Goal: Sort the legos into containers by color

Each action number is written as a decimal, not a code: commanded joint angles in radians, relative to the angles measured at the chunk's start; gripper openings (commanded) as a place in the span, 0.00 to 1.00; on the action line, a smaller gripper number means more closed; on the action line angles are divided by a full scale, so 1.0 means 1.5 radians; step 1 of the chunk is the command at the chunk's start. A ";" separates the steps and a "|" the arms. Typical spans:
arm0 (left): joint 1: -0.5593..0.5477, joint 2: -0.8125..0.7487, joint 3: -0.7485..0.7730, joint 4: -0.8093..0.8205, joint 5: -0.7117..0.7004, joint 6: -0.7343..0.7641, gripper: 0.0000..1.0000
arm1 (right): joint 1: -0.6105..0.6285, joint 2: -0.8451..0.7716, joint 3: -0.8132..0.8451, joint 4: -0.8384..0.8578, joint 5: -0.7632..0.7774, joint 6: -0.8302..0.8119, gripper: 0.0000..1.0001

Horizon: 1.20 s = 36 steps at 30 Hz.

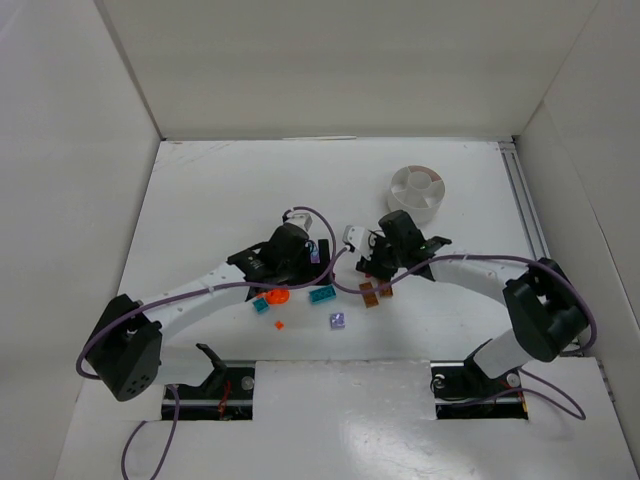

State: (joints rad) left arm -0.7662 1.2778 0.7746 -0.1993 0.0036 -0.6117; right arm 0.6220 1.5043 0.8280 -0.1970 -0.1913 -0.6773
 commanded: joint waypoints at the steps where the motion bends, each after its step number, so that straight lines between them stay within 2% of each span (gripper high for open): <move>1: -0.004 -0.028 0.012 0.000 -0.010 0.006 1.00 | 0.005 0.024 0.034 0.033 -0.007 -0.010 0.60; 15: -0.004 -0.028 0.006 0.000 -0.022 0.000 1.00 | 0.005 0.084 0.028 0.060 -0.028 -0.016 0.57; 25: -0.004 -0.028 0.000 0.000 -0.022 -0.006 1.00 | -0.001 0.076 0.021 0.066 -0.021 -0.016 0.59; 30: -0.004 -0.028 0.000 0.000 -0.022 -0.006 1.00 | -0.002 0.076 0.021 0.066 -0.015 -0.008 0.48; 32: -0.004 -0.028 0.000 0.000 -0.022 -0.006 1.00 | -0.002 0.076 0.015 0.066 -0.015 -0.008 0.36; 36: -0.004 -0.028 0.000 0.000 -0.022 -0.006 1.00 | -0.008 0.045 0.008 0.066 -0.007 0.005 0.21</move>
State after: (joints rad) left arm -0.7666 1.2682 0.7746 -0.1997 -0.0162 -0.6151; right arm 0.6209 1.6257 0.8490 -0.1226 -0.2058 -0.6861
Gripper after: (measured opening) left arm 0.993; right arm 0.238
